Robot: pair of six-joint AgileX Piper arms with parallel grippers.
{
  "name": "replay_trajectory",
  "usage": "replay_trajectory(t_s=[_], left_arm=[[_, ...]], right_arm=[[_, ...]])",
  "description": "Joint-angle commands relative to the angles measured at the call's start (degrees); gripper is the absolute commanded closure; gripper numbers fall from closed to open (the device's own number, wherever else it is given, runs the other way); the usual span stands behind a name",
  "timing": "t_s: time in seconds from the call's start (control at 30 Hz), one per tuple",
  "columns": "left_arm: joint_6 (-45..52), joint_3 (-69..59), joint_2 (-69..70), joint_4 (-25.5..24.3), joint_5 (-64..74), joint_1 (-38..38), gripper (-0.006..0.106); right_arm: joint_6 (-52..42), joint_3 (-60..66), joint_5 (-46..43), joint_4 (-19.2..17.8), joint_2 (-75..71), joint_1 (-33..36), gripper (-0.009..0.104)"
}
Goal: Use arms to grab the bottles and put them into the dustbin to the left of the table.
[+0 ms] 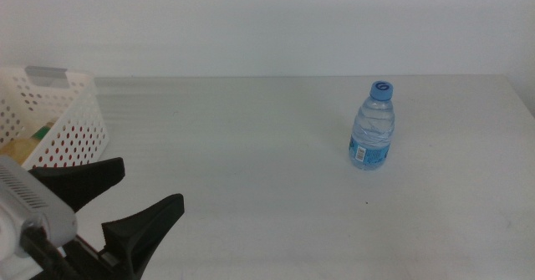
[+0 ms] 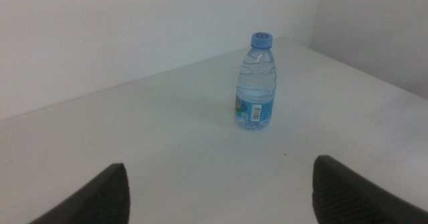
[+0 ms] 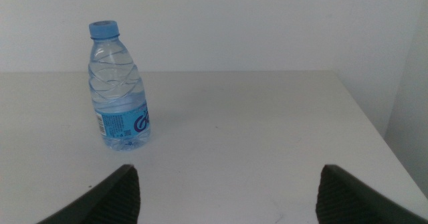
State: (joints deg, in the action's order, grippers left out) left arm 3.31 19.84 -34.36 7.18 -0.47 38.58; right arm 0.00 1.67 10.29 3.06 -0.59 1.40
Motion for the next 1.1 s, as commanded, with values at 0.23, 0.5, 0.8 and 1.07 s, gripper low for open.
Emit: replay_trajectory(t_s=[0.23, 0.5, 0.8, 1.07], left_arm=[[-0.8, 1.5, 0.1, 0.7, -4.6, 0.3, 0.010], [-0.8, 1.5, 0.1, 0.7, -4.6, 0.3, 0.010], [-0.8, 1.5, 0.1, 0.7, -4.6, 0.2, 0.010], [-0.8, 1.5, 0.1, 0.7, -4.6, 0.2, 0.010]], right_arm=[[-0.7, -8.9, -2.7, -3.1, 9.5, -0.4, 0.023], [-0.7, -16.3, -10.3, -6.8, 25.8, -0.4, 0.023], [5.2, -14.4, -29.6, -9.7, 39.3, 5.3, 0.023], [4.7, -11.0, -44.1, -12.4, 51.8, 11.0, 0.023]])
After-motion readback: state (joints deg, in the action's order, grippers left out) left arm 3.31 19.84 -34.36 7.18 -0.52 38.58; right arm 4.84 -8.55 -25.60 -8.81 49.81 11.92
